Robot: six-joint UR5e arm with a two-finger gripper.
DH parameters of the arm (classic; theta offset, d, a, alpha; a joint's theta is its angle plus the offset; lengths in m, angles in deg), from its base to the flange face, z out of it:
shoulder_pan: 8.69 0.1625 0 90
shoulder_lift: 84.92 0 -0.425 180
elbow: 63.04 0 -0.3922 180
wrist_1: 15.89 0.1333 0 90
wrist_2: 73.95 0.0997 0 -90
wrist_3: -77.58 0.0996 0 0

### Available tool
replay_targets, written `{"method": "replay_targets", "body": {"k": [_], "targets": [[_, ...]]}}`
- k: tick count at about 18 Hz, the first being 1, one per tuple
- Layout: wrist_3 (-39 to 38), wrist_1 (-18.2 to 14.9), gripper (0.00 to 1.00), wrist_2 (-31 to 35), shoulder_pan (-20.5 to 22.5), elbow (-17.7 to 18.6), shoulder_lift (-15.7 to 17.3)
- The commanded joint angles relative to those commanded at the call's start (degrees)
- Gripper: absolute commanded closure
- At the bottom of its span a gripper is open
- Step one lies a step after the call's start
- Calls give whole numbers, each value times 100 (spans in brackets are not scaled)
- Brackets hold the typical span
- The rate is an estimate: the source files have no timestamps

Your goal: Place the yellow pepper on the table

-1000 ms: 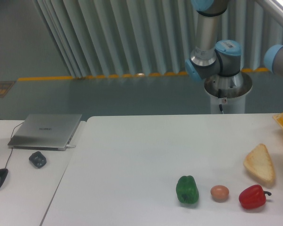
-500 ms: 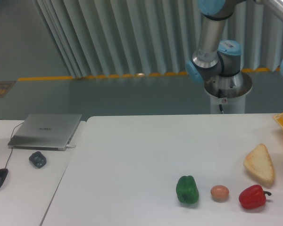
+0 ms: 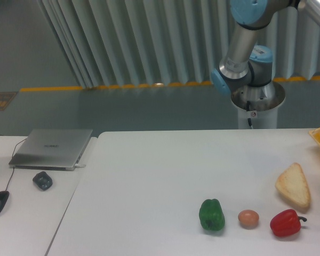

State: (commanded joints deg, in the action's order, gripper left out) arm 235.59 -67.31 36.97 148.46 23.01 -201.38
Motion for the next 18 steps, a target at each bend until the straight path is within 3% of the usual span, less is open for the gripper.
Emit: {"method": "replay_targets", "body": {"k": [7, 18], "targets": [[194, 44, 0, 18, 202, 184, -79], [458, 61, 0, 9, 281, 158, -167]]}}
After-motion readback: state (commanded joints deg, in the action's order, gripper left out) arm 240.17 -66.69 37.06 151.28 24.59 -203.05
